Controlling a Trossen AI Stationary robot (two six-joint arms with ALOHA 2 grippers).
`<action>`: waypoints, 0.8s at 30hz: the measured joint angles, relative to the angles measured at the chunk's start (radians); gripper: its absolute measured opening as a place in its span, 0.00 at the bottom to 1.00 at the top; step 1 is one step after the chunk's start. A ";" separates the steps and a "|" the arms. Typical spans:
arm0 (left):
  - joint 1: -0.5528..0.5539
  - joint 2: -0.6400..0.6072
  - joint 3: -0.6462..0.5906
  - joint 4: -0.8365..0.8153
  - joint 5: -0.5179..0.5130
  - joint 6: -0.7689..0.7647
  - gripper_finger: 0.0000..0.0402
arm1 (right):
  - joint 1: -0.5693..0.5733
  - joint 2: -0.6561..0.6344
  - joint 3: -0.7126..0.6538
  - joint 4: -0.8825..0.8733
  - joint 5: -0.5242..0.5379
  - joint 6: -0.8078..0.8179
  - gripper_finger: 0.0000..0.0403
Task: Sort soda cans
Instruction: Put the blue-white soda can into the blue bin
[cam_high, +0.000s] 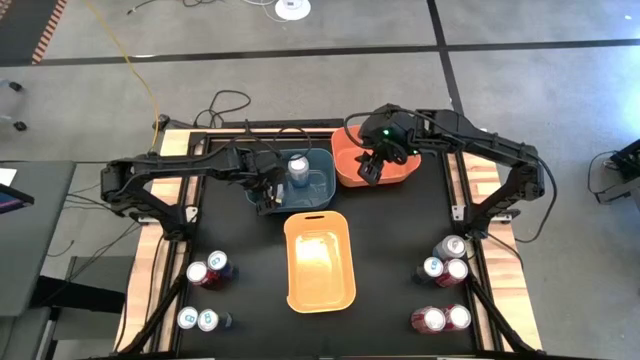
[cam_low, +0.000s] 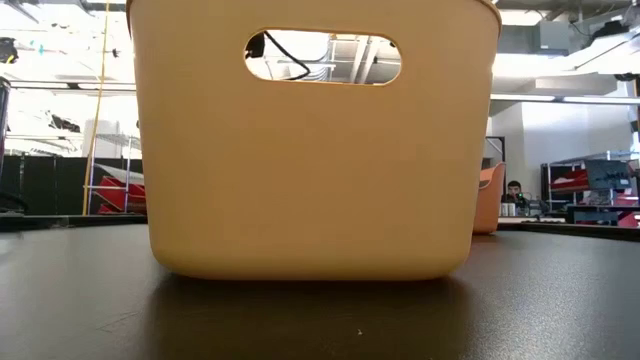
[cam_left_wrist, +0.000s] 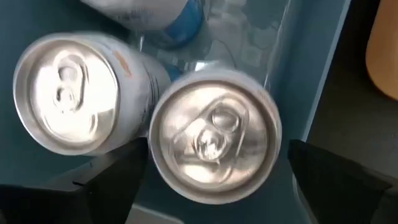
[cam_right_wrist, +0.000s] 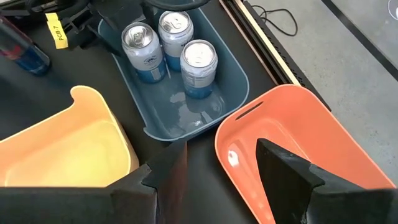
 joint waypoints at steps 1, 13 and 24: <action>0.000 -0.002 0.010 -0.026 0.000 -0.006 0.98 | 0.000 -0.002 0.000 0.000 0.000 0.001 0.52; -0.077 -0.200 0.132 -0.020 -0.227 -0.016 0.99 | 0.046 -0.031 -0.007 -0.459 0.000 0.226 0.52; -0.154 -0.359 0.043 0.040 -0.275 -0.167 0.99 | 0.397 -0.203 -0.235 -0.448 0.046 0.804 0.50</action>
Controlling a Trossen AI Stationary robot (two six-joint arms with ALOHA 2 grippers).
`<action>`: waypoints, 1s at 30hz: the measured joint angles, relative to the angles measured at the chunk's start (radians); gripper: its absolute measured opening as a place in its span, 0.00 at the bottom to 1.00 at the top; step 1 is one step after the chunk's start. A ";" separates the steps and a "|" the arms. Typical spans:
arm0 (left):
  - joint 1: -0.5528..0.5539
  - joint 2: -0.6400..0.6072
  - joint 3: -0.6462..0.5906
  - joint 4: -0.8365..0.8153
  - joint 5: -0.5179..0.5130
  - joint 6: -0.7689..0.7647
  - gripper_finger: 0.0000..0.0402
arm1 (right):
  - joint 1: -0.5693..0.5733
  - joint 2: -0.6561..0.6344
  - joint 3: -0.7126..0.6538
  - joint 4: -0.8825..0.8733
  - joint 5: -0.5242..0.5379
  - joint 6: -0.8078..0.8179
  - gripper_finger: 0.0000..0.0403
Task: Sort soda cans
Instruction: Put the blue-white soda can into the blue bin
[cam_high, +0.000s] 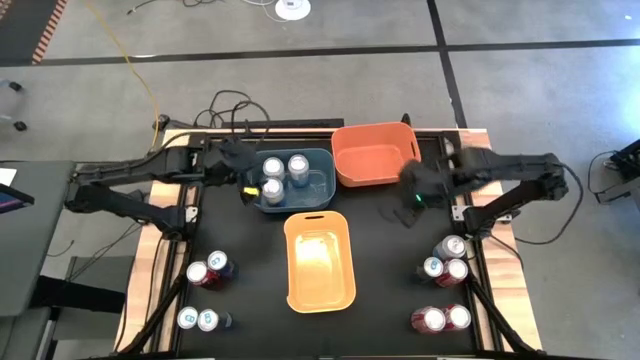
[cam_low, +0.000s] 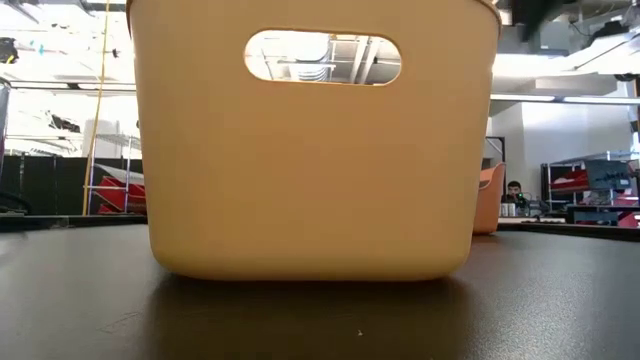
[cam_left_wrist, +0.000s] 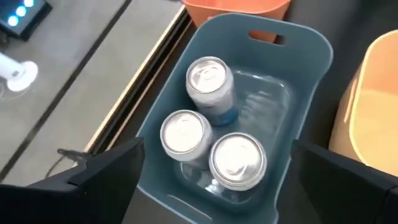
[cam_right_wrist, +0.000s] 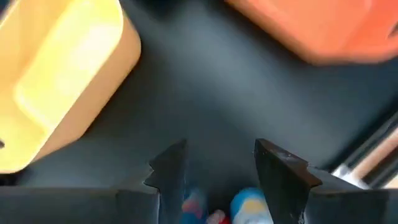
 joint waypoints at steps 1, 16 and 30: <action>-0.009 -0.010 -0.021 0.022 -0.017 0.003 0.99 | 0.035 -0.022 -0.035 -0.001 -0.004 0.053 0.49; -0.020 -0.027 -0.239 0.192 -0.064 -0.035 0.99 | 0.392 -0.237 -0.444 -0.004 -0.121 0.786 0.34; -0.020 -0.027 -0.255 0.183 -0.064 -0.027 0.99 | 0.603 -0.295 -0.525 0.001 -0.110 1.029 0.59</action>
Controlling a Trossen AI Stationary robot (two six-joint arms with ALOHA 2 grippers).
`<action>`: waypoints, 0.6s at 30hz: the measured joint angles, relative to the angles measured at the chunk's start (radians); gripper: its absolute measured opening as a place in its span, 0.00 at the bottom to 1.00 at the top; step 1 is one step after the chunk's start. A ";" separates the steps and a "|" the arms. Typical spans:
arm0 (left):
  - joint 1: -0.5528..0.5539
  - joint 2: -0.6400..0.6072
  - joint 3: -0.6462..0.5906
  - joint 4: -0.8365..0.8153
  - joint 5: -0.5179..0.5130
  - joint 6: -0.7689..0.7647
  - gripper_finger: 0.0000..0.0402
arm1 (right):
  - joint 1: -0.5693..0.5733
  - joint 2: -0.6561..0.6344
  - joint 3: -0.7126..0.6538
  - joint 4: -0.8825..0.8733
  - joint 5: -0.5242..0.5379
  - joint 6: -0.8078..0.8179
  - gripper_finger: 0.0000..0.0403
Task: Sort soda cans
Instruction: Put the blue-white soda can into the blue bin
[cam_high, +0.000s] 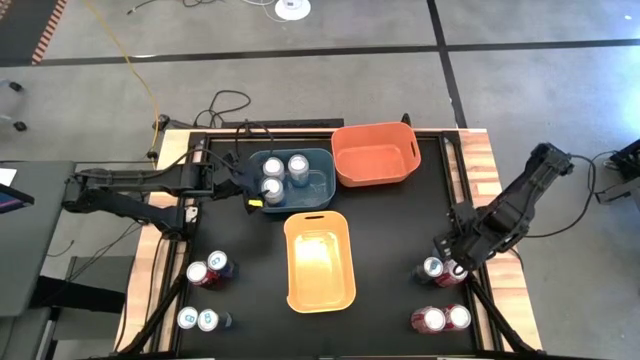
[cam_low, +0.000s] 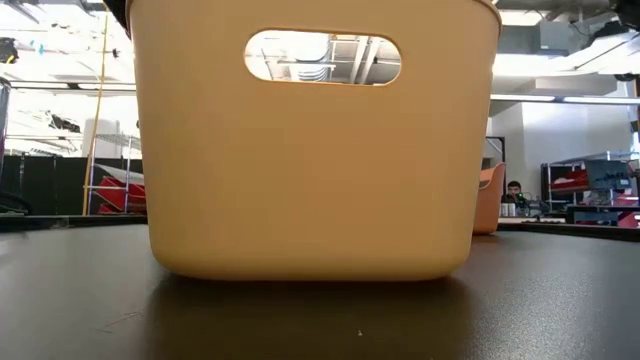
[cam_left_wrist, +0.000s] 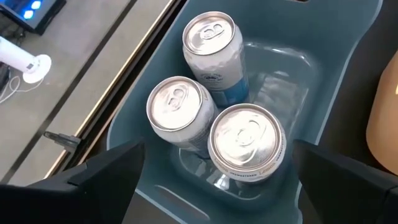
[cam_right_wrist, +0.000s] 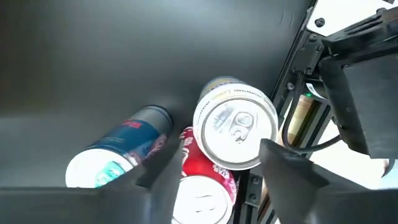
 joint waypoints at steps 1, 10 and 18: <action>0.000 0.000 0.000 0.000 0.000 0.000 0.99 | 0.006 0.000 -0.006 -0.001 -0.004 0.003 0.63; 0.000 0.000 0.000 0.000 0.000 -0.001 0.99 | 0.000 -0.001 -0.099 -0.001 -0.082 0.029 0.97; 0.000 0.000 0.000 0.000 0.000 0.000 0.99 | -0.002 -0.033 -0.208 0.157 -0.075 0.052 0.96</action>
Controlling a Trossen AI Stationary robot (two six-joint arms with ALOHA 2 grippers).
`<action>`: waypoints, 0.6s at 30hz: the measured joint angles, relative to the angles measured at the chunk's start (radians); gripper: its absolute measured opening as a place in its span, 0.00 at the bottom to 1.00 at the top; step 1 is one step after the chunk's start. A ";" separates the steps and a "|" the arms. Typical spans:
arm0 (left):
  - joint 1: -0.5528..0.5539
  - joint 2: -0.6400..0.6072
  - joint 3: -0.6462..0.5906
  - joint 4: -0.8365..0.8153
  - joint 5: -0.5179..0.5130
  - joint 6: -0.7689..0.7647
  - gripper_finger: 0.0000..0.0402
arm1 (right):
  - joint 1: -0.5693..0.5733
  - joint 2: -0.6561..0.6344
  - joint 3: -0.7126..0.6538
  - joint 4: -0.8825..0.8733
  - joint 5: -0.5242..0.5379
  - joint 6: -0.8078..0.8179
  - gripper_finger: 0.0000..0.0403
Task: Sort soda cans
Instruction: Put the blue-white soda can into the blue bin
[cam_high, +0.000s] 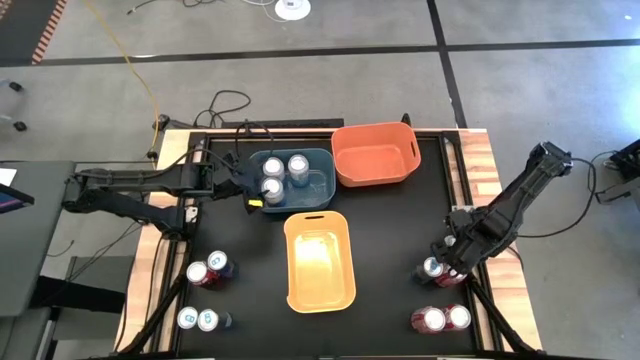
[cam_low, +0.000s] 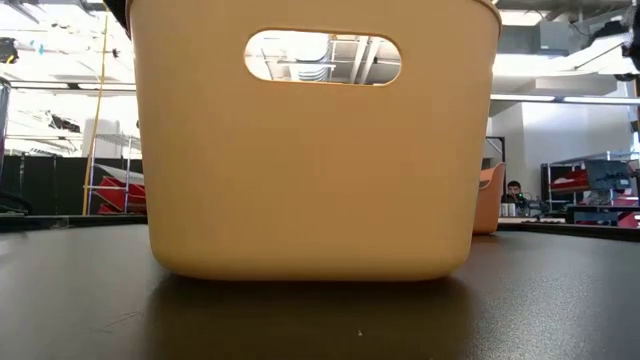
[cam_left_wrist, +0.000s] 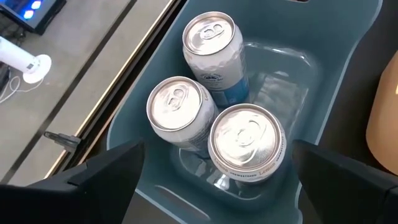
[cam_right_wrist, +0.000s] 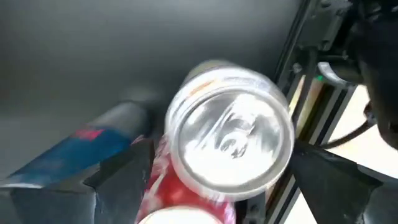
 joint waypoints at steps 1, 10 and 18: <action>0.000 0.000 0.000 0.001 0.000 0.000 0.99 | 0.000 0.001 -0.012 -0.002 0.000 0.007 0.96; 0.000 0.000 0.000 0.007 0.000 0.000 0.99 | -0.048 0.000 -0.066 0.010 0.054 0.005 0.91; 0.000 0.000 0.000 0.006 0.000 -0.001 0.99 | -0.130 -0.001 -0.060 0.032 0.033 -0.079 0.66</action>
